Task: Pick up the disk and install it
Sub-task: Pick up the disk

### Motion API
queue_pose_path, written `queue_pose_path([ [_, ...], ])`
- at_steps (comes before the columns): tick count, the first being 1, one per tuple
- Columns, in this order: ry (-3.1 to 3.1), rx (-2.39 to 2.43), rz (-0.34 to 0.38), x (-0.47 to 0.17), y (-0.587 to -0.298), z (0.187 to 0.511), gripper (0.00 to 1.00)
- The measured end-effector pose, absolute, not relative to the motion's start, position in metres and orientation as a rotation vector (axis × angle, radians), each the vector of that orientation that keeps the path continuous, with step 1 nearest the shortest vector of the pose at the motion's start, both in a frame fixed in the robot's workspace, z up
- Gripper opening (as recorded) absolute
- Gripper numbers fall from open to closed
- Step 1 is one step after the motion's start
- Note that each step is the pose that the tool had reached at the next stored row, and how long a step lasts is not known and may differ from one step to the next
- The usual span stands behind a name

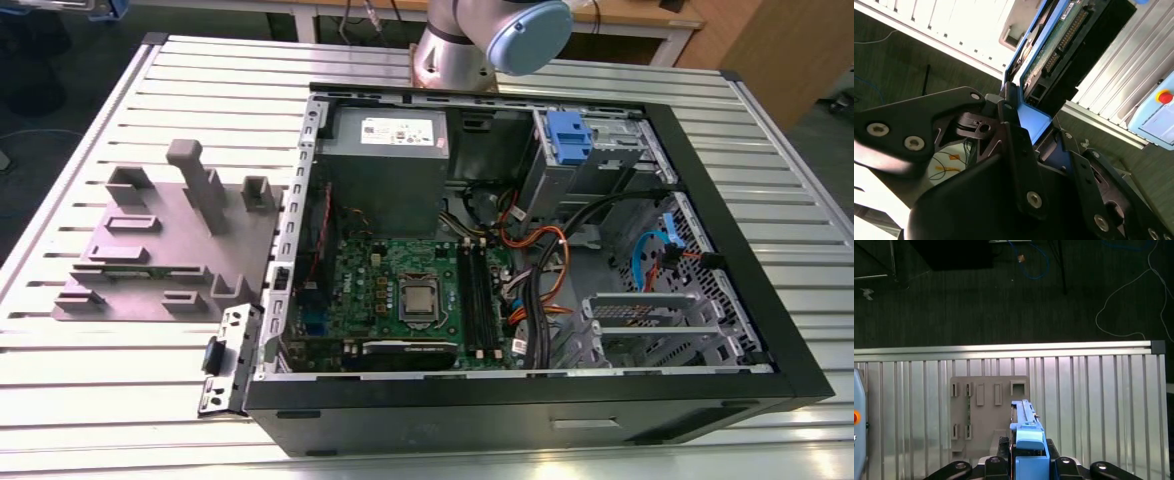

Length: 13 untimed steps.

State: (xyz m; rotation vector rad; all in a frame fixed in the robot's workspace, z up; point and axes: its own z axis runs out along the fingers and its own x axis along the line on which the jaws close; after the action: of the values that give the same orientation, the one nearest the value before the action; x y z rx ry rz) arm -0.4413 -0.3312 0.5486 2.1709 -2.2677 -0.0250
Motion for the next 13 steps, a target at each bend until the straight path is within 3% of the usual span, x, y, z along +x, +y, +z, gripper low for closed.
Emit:
queue_pose_path([
  [13,-2.268,2.171,-0.025,-0.4377,-0.3388,0.5496,0.36],
])
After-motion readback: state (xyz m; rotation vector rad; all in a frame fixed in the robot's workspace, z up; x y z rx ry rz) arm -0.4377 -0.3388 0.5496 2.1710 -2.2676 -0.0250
